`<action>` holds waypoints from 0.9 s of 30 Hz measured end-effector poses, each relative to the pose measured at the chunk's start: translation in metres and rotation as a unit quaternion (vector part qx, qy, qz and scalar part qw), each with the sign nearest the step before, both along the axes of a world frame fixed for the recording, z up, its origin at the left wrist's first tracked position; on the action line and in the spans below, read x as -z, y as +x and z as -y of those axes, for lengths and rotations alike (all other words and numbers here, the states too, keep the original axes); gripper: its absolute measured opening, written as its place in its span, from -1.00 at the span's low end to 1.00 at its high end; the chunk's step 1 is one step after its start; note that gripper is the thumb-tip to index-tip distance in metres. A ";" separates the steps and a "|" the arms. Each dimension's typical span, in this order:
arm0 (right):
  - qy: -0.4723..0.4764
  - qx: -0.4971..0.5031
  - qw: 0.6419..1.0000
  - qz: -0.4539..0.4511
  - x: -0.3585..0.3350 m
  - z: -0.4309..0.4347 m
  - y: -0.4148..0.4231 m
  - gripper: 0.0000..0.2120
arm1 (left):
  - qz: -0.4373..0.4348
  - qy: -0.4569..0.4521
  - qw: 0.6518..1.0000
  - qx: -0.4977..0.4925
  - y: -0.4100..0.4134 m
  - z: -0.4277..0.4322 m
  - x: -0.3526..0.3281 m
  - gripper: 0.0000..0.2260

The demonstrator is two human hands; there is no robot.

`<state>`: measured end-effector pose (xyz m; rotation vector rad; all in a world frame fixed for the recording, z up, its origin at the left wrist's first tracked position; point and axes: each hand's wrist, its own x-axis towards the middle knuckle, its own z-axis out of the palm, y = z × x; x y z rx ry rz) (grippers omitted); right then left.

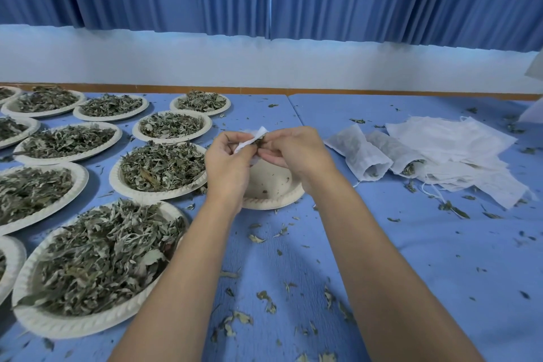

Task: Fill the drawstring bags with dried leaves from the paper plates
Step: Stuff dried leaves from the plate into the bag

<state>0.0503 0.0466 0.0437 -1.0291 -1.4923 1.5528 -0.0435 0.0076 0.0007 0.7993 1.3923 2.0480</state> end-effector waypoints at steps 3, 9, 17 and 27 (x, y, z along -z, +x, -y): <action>0.051 -0.025 0.997 0.062 -0.004 0.002 -0.005 -0.75 | -0.006 0.010 0.999 -0.041 -0.001 -0.001 -0.002 -0.74; 0.033 0.051 0.998 -0.004 0.001 0.002 -0.006 -0.79 | 0.034 0.004 0.998 -0.058 -0.010 -0.002 -0.005 -0.73; 0.261 -0.218 0.874 0.347 0.037 -0.009 -0.018 -0.67 | 0.141 0.038 0.987 0.064 -0.026 0.011 -0.018 -0.76; 0.385 -0.111 0.800 0.446 0.051 -0.006 -0.035 -0.76 | 0.160 0.038 0.983 0.079 -0.027 0.013 -0.019 -0.77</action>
